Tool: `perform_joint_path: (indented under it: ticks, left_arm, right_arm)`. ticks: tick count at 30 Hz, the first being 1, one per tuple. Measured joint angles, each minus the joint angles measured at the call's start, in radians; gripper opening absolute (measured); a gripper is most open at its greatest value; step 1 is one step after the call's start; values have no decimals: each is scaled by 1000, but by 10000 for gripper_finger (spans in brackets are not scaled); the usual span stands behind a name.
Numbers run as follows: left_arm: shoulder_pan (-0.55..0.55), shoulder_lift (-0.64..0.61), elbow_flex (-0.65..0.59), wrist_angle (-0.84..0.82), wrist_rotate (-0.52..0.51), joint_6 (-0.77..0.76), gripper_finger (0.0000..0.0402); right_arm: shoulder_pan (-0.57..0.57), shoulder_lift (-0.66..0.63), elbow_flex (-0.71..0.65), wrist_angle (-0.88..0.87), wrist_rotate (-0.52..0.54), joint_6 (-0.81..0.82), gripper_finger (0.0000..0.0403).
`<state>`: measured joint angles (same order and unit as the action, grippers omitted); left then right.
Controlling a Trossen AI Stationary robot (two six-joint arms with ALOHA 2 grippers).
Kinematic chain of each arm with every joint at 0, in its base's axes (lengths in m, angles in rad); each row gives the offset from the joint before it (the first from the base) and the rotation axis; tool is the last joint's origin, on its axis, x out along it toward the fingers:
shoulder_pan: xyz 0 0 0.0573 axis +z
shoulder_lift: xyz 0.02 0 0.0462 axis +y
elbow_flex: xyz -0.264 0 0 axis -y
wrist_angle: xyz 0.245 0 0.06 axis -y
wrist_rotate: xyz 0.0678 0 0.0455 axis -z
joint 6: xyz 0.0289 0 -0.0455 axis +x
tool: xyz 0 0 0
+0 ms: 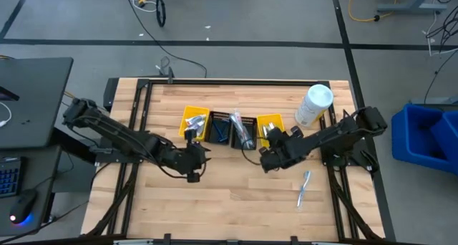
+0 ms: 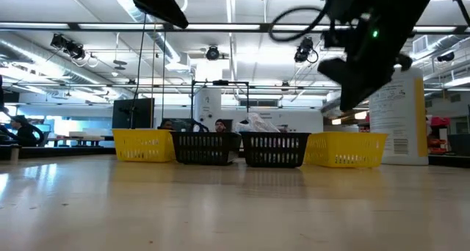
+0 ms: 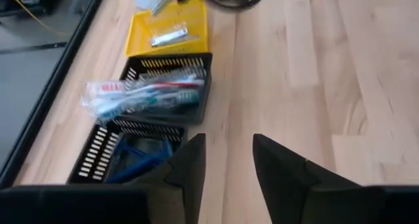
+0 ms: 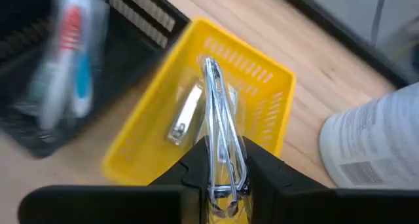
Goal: Pick & Place Travel size toiletries
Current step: Put the silver nail cutter into the right yellow bin, then put the blue toothbrush into the right black bin
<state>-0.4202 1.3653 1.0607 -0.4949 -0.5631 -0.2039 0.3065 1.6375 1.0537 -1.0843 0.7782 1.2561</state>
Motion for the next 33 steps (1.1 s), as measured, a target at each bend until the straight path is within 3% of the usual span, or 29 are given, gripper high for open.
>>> perform_joint_path:
  ticks: [12,18,27,33]
  left_arm:
    - [12,-141,-210,117,7,-60,121]
    - [19,-150,-248,114,2,-81,121]
    - [21,-150,-248,121,-8,-85,121]
    - [23,-149,-248,123,-10,-104,121]
  right_arm:
    - [-241,0,-188,304,-136,-169,79]
    - [-307,0,-217,446,-261,-348,116]
    - [-307,-27,-140,379,-297,-419,205]
    - [-285,-48,-39,196,-503,-357,222]
